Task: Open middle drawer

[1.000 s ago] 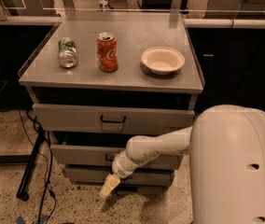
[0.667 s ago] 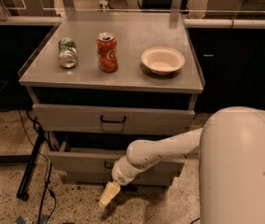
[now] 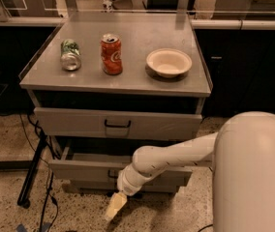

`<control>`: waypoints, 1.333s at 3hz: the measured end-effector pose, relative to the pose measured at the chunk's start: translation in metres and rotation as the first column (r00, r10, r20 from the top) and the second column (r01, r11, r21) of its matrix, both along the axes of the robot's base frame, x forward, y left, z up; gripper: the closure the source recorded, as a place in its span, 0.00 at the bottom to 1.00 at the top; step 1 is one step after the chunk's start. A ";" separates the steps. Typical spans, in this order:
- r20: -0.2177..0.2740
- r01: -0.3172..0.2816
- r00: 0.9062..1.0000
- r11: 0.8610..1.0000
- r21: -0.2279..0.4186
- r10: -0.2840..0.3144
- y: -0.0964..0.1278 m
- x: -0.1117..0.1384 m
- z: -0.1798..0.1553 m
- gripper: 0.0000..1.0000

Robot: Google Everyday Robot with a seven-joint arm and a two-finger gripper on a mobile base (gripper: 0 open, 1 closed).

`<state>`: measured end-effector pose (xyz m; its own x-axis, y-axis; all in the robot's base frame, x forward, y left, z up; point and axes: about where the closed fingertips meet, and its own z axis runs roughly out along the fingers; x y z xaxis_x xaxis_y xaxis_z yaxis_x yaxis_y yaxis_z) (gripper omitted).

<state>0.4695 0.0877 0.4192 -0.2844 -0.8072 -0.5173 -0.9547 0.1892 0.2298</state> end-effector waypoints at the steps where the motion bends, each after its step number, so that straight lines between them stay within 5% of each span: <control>1: -0.022 -0.016 1.000 1.000 -0.017 0.016 -0.012 -0.028 0.013 0.00; 2: -0.039 -0.021 0.999 0.999 -0.043 0.019 -0.033 -0.072 0.037 0.00; 4: 0.009 -0.045 0.999 0.999 -0.016 0.045 -0.021 -0.058 0.050 0.00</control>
Offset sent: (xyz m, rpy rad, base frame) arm -0.1102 -0.0521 0.0612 -0.0639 0.0542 0.0137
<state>0.4118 0.0665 0.4693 -0.2428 -0.8270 -0.5071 -0.9645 0.1497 0.2177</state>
